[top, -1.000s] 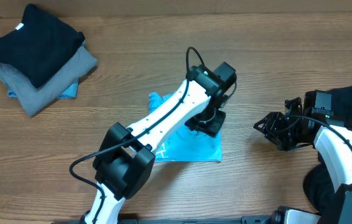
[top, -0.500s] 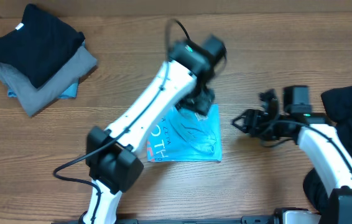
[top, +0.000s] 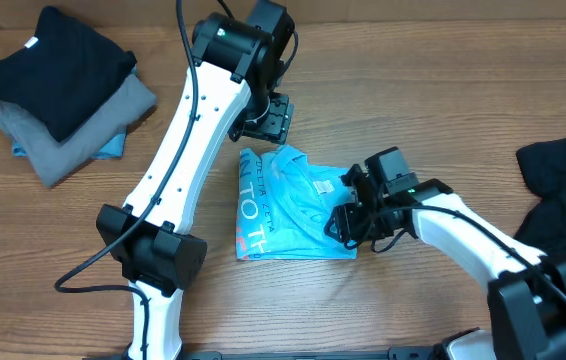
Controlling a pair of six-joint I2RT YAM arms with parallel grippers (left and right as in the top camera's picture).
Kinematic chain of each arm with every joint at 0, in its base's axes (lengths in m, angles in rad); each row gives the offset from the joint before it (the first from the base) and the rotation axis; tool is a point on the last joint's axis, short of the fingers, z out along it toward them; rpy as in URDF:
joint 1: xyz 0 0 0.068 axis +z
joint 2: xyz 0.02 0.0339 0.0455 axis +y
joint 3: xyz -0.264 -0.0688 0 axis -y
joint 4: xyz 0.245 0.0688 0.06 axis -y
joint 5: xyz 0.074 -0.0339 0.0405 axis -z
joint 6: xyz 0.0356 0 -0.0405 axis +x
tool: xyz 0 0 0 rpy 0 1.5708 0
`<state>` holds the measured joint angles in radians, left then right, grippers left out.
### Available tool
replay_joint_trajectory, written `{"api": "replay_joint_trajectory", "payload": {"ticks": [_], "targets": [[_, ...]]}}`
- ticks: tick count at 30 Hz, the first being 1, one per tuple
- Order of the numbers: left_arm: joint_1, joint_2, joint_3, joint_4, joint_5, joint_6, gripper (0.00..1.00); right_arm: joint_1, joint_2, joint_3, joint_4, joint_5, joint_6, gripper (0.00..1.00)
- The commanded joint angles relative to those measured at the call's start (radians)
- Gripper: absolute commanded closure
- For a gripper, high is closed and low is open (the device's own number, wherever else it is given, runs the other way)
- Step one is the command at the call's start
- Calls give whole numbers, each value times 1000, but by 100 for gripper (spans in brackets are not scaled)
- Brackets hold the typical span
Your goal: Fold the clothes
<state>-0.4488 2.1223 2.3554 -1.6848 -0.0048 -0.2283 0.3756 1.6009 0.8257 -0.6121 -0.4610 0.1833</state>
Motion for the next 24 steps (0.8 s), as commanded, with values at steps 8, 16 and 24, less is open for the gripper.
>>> {"api": "replay_joint_trajectory", "payload": {"ticks": [8, 16, 24], "targets": [[2, -17, 16, 23, -6, 75, 22, -18, 10, 21, -50, 61, 77, 88], [2, -17, 16, 26, -6, 95, 19, -52, -16, 55, -69, 101, 100, 61], [5, -17, 16, 27, -6, 94, 19, -48, -40, 135, 48, -87, 8, 52]]}}
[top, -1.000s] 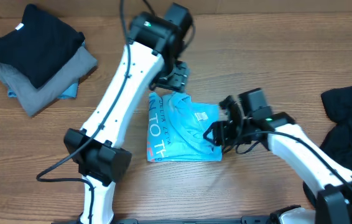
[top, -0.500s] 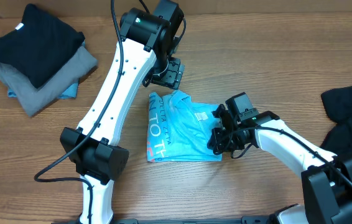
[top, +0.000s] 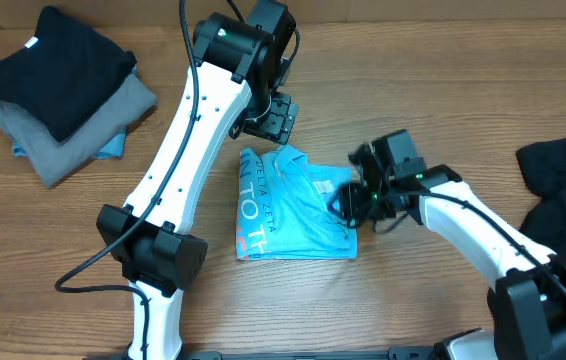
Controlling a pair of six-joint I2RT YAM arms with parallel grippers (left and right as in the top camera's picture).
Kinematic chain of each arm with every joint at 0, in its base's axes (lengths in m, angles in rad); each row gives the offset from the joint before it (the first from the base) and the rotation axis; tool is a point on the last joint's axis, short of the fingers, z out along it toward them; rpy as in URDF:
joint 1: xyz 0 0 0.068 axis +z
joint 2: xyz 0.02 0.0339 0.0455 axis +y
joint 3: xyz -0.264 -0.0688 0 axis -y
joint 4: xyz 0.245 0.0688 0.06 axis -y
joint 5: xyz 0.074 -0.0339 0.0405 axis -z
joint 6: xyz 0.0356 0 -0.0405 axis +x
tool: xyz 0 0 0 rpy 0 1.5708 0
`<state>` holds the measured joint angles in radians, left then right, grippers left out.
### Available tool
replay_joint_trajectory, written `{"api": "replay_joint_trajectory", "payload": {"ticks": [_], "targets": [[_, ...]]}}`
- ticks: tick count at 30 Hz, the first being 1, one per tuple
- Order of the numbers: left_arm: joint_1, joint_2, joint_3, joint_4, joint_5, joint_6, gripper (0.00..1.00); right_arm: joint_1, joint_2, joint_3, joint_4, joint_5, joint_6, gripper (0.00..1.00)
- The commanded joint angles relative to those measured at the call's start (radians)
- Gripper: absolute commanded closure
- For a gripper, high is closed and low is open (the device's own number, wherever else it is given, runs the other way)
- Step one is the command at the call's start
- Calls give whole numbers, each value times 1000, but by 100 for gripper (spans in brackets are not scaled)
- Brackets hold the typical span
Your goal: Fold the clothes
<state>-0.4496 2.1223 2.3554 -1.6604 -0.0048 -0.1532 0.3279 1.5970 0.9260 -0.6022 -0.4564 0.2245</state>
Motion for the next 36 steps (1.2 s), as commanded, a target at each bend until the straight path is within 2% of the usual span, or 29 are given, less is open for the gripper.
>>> {"api": "replay_joint_trajectory", "payload": {"ticks": [1, 7, 12, 15, 19, 25, 27, 31, 34, 36], "targets": [[5, -17, 16, 3, -6, 19, 18, 0, -35, 35, 63, -92, -30, 52], [5, -17, 16, 5, -6, 19, 18, 0, -1, 34, 209, -92, -8, 52], [5, -17, 16, 4, -5, 19, 18, 34, 104, 35, 359, -220, 92, 57], [5, -17, 16, 4, -5, 19, 17, 59, 172, 35, 406, -219, 166, 58], [5, -17, 16, 4, -2, 19, 17, 64, 229, 35, 449, -220, 276, 57], [5, -17, 16, 4, -2, 19, 17, 80, 230, 35, 502, -288, 320, 58], [5, -17, 16, 4, -2, 19, 18, 107, 230, 35, 497, -286, 330, 63], [5, -17, 16, 4, -2, 19, 18, 137, 230, 35, 504, -277, 331, 68], [5, -17, 16, 4, -2, 19, 19, 138, 230, 35, 501, -253, 357, 67], [5, -17, 16, 3, -2, 19, 19, 137, 230, 35, 494, -214, 380, 51]]}}
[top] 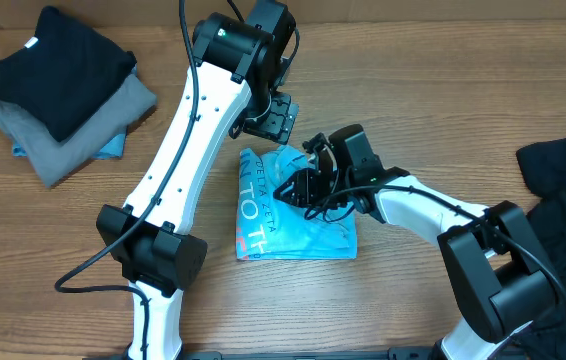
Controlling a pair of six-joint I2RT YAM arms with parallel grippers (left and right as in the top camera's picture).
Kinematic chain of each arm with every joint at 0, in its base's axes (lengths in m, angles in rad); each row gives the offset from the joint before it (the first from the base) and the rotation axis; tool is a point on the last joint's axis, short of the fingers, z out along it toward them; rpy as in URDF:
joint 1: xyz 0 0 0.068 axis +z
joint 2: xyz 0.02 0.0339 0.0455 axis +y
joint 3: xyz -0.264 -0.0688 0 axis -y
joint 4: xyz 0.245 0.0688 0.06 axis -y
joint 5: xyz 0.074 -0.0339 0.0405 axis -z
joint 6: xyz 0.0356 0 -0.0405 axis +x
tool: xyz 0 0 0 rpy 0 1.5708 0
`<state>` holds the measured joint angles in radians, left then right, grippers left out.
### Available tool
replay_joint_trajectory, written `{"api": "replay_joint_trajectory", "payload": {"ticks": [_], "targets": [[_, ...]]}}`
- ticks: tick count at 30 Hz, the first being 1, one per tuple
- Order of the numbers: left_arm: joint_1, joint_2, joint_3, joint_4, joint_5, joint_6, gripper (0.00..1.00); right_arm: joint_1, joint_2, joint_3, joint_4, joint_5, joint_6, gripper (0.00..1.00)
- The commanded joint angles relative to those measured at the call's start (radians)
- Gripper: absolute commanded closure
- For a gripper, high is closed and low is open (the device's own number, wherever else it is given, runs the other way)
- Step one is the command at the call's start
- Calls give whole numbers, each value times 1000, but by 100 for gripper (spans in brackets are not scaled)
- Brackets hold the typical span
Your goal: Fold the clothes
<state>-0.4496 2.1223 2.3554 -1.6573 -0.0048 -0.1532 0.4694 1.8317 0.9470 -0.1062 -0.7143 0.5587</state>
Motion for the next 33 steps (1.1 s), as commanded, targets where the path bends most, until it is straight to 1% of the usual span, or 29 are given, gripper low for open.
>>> {"api": "replay_joint_trajectory", "payload": {"ticks": [1, 6, 8, 12, 13, 14, 16, 21, 22, 23, 26, 28, 29, 30, 31, 32, 33], "targets": [[5, -17, 16, -3, -2, 19, 19, -7, -5, 14, -3, 61, 52, 48], [6, -17, 16, -18, -7, 27, 18, -39, -5, 14, 7, 116, 98, 49], [6, -17, 16, -15, -6, 27, 17, -40, 0, 14, 13, 119, 98, 53], [6, -17, 16, -14, -6, 27, 16, -38, 26, 14, 28, 122, 118, 53], [6, -17, 16, -14, -6, 27, 16, -38, 30, 14, 31, 121, 129, 54], [6, -17, 16, -14, -6, 27, 16, -38, 32, 14, 35, 118, 130, 57], [6, -17, 16, -13, -6, 28, 16, -38, 32, 14, 60, 85, 129, 60], [6, -17, 16, -5, -6, 35, 15, -14, 32, 14, 150, -10, 119, 60], [6, -17, 16, -5, -6, 35, 15, -10, 32, 14, 152, -7, 119, 61], [6, -17, 16, -6, -6, 35, 15, -3, 32, 14, 154, -1, 119, 65], [6, -17, 16, -7, -6, 35, 16, 0, 32, 14, 154, 13, 119, 69], [6, -17, 16, -7, -6, 35, 16, 1, 32, 14, 154, 17, 119, 77], [6, -17, 16, -7, -6, 35, 16, 1, 32, 14, 154, 18, 119, 78], [6, -17, 16, -6, -6, 35, 16, 1, 32, 14, 154, 24, 119, 77], [6, -17, 16, -7, -6, 35, 16, 1, 32, 14, 149, 34, 119, 71], [6, -17, 16, -8, -6, 35, 16, 1, 32, 14, 138, 52, 120, 58], [6, -17, 16, -10, -6, 35, 16, 1, 32, 14, 126, 70, 121, 56]]}}
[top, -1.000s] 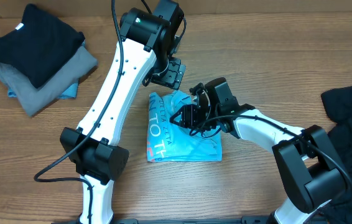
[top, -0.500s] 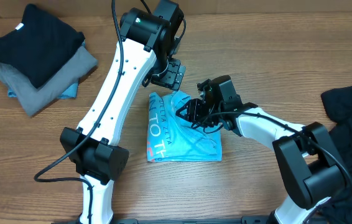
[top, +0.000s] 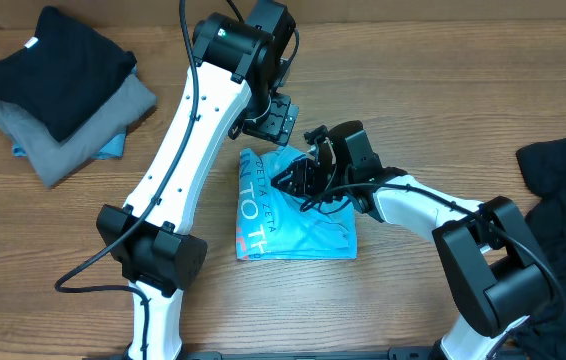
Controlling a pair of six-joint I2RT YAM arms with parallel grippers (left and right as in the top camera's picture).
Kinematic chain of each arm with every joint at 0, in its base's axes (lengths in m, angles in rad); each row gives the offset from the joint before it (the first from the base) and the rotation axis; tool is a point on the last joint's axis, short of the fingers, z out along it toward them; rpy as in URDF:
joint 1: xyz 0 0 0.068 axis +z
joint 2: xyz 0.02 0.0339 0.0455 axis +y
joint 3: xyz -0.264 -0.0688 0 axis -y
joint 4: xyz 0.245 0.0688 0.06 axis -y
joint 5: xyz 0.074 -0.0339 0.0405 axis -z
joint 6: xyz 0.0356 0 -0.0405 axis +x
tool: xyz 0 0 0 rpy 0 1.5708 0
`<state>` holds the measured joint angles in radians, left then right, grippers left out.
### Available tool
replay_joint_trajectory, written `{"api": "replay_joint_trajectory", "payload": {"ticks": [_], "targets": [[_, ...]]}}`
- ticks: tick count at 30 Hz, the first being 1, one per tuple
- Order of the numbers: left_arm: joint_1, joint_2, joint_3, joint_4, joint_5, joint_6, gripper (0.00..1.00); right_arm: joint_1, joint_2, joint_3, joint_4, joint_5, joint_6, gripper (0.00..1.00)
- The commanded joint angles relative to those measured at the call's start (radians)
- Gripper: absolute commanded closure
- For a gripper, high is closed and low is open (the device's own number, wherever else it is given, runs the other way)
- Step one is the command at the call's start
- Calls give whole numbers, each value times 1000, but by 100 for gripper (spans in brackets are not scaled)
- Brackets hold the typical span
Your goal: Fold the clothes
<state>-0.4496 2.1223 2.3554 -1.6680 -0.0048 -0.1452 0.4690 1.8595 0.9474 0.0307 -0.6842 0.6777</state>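
Observation:
A light blue T-shirt (top: pixel 298 220) with white lettering lies folded into a rectangle at the middle of the table. My right gripper (top: pixel 286 181) reaches in from the right and sits low over the shirt's upper left part, just right of the lettering. From above I cannot tell how its jaws stand or whether cloth is between them. My left gripper (top: pixel 275 119) hangs just beyond the shirt's far edge, apart from the cloth. Its jaw state does not show from above either.
A stack of folded clothes (top: pixel 58 85), black on grey on blue, sits at the far left corner. A crumpled black garment (top: pixel 563 190) lies at the right edge. The left arm's white links run diagonally from the front left toward the shirt.
My right gripper has shifted slightly further left and toward the far edge over the shirt. The shirt and the left arm look unchanged.
My right gripper was first at the shirt's near right edge, then a little farther up that edge. After that it was over the shirt's upper middle, and now it is slightly further left. The shirt stayed a folded rectangle and the left gripper stayed at its far edge.

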Motion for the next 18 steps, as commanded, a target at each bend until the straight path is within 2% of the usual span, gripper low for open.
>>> {"api": "replay_joint_trajectory", "payload": {"ticks": [1, 5, 9, 15, 18], "targets": [[6, -17, 16, -2, -6, 27, 16, 1, 4, 13, -26, 60, 5, 55], [6, -17, 16, -5, -6, 27, 16, 1, 4, 13, -32, 84, 13, 55], [6, -17, 16, -2, -6, 27, 16, 3, 6, 13, -31, 100, 38, 63], [6, -17, 16, -1, -6, 34, 16, 9, 6, 13, -11, 100, 29, 93], [6, -17, 16, -4, -6, 34, 16, -2, 5, 15, -7, 91, 3, 96]]}}
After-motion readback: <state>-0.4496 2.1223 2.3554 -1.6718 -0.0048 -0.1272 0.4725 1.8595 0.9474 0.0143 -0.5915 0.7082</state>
